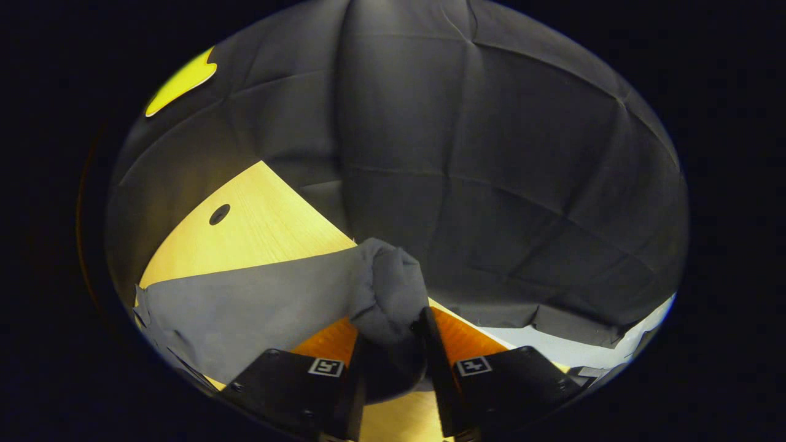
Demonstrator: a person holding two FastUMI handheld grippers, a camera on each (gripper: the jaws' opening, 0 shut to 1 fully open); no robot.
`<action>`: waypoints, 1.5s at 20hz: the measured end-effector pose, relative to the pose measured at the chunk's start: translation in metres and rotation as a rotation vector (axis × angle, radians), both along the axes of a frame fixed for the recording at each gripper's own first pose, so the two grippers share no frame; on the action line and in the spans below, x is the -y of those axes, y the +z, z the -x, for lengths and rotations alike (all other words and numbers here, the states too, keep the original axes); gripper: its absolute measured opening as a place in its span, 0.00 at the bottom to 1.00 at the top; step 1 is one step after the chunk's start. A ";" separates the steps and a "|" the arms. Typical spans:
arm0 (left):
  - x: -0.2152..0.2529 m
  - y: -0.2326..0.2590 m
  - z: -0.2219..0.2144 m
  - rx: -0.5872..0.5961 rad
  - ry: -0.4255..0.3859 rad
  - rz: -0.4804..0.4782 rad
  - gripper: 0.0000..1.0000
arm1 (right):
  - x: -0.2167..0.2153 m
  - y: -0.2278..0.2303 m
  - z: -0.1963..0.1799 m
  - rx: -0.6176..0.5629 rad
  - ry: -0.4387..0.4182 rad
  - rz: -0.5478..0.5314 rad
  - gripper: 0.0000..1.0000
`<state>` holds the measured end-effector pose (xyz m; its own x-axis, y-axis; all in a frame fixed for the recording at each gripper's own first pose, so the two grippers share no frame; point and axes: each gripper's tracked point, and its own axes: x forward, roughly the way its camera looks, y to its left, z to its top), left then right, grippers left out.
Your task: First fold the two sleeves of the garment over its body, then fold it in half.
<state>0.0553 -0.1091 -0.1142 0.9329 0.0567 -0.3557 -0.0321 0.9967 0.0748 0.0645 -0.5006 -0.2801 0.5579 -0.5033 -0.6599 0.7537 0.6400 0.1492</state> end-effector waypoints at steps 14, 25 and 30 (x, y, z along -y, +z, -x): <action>-0.028 0.001 0.023 0.020 0.050 0.006 0.99 | -0.025 0.079 -0.024 0.087 0.155 0.113 0.08; -0.079 -0.004 0.060 0.032 0.099 0.001 0.98 | -0.135 0.213 -0.091 0.244 0.374 0.263 0.08; -0.105 0.002 0.062 0.050 0.113 0.019 0.98 | -0.202 0.252 -0.117 0.277 0.464 0.307 0.08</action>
<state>-0.0064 -0.0040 -0.1124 0.9376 0.1561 -0.3106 -0.1475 0.9877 0.0510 0.1818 -0.2981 -0.0285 0.8938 -0.3112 -0.3228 0.3464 0.9364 0.0565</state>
